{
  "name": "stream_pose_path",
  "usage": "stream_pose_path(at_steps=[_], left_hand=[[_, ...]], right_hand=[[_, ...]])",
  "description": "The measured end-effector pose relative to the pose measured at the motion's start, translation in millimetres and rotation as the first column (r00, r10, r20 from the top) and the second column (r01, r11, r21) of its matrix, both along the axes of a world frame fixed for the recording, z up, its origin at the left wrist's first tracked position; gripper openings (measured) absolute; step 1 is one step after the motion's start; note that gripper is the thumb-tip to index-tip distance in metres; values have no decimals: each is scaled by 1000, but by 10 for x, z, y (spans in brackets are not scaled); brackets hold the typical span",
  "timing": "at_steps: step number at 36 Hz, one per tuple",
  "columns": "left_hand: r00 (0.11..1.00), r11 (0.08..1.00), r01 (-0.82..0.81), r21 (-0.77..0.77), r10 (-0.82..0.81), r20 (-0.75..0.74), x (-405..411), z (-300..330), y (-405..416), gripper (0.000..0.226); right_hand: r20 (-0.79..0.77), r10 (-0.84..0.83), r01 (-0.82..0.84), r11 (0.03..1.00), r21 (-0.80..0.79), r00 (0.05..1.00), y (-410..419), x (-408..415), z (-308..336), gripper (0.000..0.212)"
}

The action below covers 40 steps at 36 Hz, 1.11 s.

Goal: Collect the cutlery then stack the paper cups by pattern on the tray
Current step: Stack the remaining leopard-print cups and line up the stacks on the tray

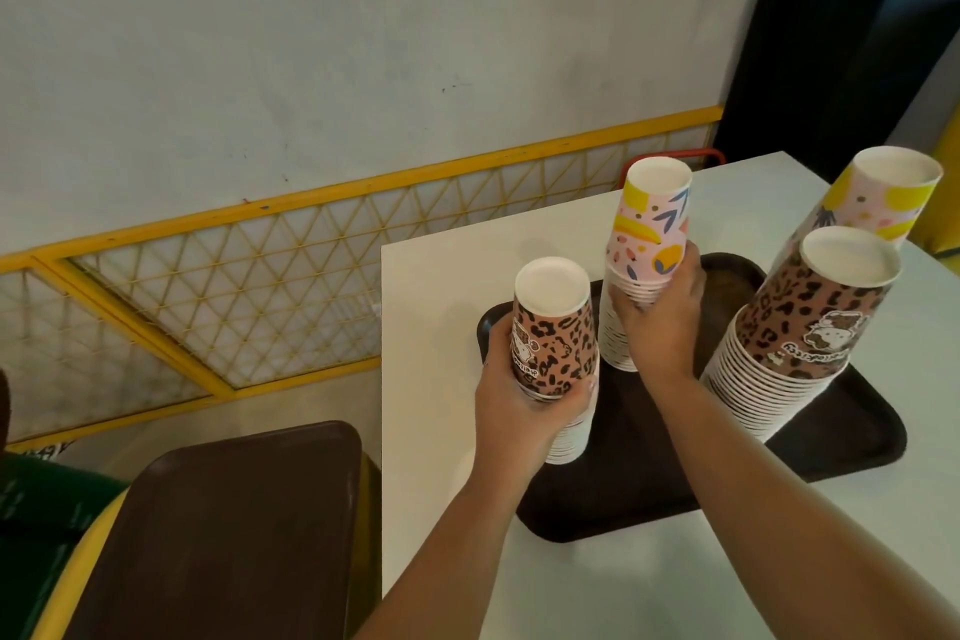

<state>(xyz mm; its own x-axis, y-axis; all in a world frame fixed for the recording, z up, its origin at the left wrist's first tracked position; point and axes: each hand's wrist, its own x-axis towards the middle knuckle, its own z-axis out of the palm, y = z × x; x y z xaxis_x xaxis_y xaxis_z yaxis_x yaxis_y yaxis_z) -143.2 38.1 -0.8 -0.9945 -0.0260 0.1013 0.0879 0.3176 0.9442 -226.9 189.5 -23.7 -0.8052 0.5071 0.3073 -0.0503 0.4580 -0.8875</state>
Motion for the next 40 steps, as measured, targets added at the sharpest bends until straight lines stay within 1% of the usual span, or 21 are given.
stream_pose_path(at_steps=[7, 9, 12, 14, 15, 17, 20, 21, 23, 25, 28, 31, 33, 35, 38, 40], left_hand=[[1000, 1000, -1, 1, 1, 17, -4, -12, -2, 78], [1000, 1000, 2, 1, -2, 15, -4, -7, -1, 77], [1000, 1000, 2, 14, -3, 10, 1, 4, -5, 75], [1000, 1000, 6, 27, -6, 5, 7, 10, -5, 73], [1000, 999, 6, 33, -6, 6, 14, 18, 0, 73], [1000, 999, 4, 49, -4, -2, 33, 28, 18, 77], [1000, 998, -7, 64, 9, -29, 74, 25, 73, 97], [999, 997, -15, 71, 18, -38, 95, 22, 99, 105], [998, 996, -41, 83, 45, -48, 140, 14, 149, 112], [996, 995, -68, 70, 72, -49, 193, 17, 203, 113], [991, 993, -116, 38, 118, -61, 251, 18, 259, 111], [989, 990, -140, 4, 140, -54, 288, 30, 285, 107], [986, 988, -154, -2, 154, -58, 276, 7, 293, 105], [982, 983, -181, 2, 181, -61, 249, -8, 306, 102], [972, 974, -227, 20, 227, -56, 216, -16, 337, 92], [965, 965, -260, 24, 261, -32, 222, -12, 360, 86]], right_hand=[[-6, -28, 28, 999, -29, 1000, 5, -44, 24, 82], [5, -55, 55, 997, -54, 998, -6, -10, 39, 88], [62, -68, 73, 994, -82, 996, -15, 117, 71, 101], [99, -58, 63, 997, -53, 993, -19, 268, 72, 100], [91, -52, 54, 998, -22, 994, -21, 359, 58, 96], [23, -21, 20, 1000, 24, 1000, -19, 565, 25, 86], [-48, 20, -17, 999, 50, 999, 21, 909, 41, 64], [-68, 16, -10, 997, 76, 998, 49, 1023, 70, 56], [-126, -33, 48, 992, 114, 991, 110, 1207, 135, 43], [-157, -122, 135, 988, 77, 980, 202, 1339, 206, 38], [-106, -221, 223, 975, 8, 970, 409, 1411, 259, 47], [16, -226, 227, 973, -39, 974, 639, 1392, 256, 68], [99, -171, 175, 984, -33, 980, 771, 1353, 219, 82], [160, -78, 84, 996, -31, 984, 876, 1299, 171, 91], [191, 93, -83, 995, -61, 977, 993, 1200, 81, 95], [187, 161, -154, 987, -53, 969, 1055, 1149, 18, 95]])
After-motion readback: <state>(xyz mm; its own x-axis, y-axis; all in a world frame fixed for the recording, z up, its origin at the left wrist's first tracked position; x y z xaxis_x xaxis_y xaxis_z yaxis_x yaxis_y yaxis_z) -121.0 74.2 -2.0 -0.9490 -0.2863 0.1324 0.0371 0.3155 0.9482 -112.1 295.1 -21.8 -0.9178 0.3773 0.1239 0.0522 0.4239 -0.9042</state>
